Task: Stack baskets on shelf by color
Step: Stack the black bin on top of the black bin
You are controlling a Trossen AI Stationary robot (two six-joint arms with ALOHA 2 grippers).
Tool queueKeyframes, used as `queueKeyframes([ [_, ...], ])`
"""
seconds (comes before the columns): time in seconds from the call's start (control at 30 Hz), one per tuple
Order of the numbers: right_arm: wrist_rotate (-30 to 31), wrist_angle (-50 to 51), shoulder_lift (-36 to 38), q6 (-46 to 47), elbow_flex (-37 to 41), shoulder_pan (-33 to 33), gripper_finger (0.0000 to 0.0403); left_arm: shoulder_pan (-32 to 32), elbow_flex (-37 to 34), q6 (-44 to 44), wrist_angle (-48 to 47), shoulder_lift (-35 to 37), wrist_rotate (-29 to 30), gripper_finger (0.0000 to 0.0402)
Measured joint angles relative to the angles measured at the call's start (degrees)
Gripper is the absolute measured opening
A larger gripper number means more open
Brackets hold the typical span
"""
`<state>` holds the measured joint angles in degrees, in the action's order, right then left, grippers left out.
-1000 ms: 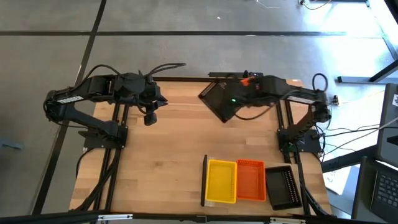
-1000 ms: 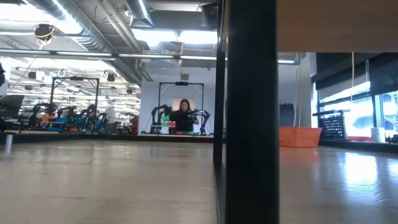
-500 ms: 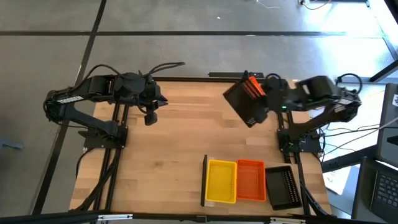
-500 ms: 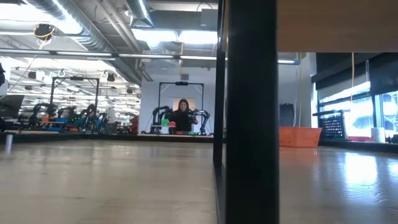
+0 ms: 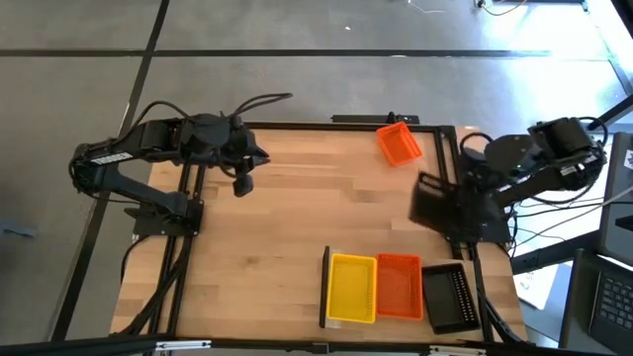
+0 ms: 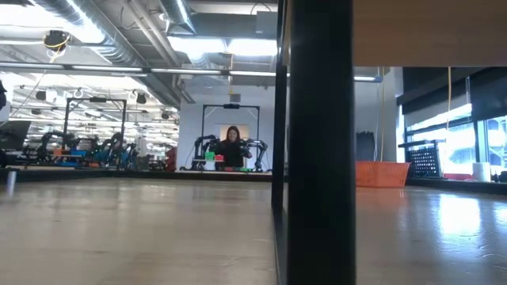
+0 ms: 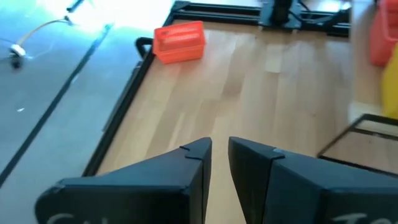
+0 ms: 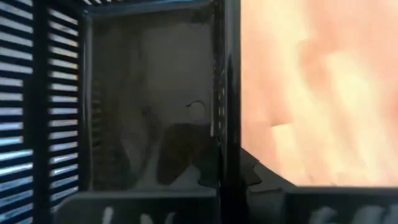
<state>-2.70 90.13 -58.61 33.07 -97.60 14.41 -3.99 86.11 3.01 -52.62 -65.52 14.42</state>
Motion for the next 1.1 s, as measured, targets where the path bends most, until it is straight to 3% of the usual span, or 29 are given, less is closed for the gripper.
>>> queueKeyframes([
  [0.13, -10.2, -0.1, 0.4, -12.0, 0.0, 0.1, 0.0, 0.0, 0.0, 0.8, 0.1, -0.2, 2.5, 0.0047],
  [0.5, -25.7, -0.2, -3.3, -50.7, 0.0, 0.1, 0.0, 0.0, 0.0, 4.6, 3.6, -0.2, -0.7, 0.0047],
  [0.73, -24.1, -0.3, -3.3, -69.1, 0.9, 0.1, 0.0, 0.0, 0.0, 4.5, 8.5, -0.2, -2.7, 0.0047],
  [0.9, -18.7, 0.0, -2.4, -74.4, 8.3, 0.1, 0.0, 0.0, 0.0, 6.0, 12.4, -0.2, -8.5, 0.0047],
  [1.1, -22.8, 0.0, -2.4, -79.6, 15.4, 0.2, 0.0, 0.0, 0.0, 6.1, 15.3, -0.2, -13.7, 0.0047],
])
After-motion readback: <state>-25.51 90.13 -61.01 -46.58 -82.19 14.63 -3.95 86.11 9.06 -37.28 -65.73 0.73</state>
